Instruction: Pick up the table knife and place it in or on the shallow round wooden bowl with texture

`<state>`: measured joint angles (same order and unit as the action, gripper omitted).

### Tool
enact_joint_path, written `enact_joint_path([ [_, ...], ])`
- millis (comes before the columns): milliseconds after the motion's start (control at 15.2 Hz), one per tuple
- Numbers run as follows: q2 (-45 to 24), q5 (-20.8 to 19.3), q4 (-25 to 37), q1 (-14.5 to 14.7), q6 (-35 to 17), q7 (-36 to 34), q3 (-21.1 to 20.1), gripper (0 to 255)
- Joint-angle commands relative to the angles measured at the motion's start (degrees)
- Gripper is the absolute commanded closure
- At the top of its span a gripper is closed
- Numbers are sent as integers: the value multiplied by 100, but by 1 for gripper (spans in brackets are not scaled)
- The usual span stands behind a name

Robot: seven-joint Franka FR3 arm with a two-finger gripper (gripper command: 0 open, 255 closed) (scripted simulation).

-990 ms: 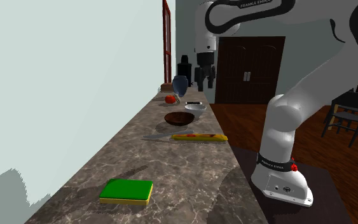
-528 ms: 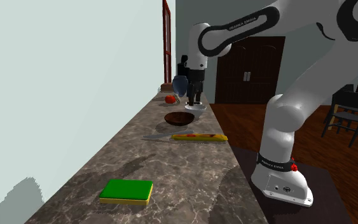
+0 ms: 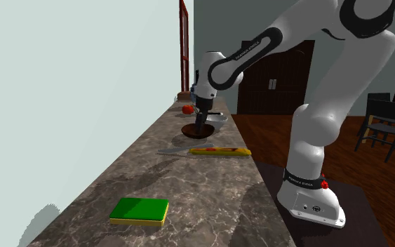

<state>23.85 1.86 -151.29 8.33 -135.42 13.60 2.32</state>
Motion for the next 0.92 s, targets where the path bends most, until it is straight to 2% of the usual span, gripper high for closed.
enact_joint_path([
  [0,-448,114,5,156,-610,382,78,0],
  [198,-1109,403,86,429,-1389,1003,183,0],
  [726,-1775,636,76,525,-2063,1175,199,0],
  [858,-1774,636,76,524,-2063,1175,198,0],
])
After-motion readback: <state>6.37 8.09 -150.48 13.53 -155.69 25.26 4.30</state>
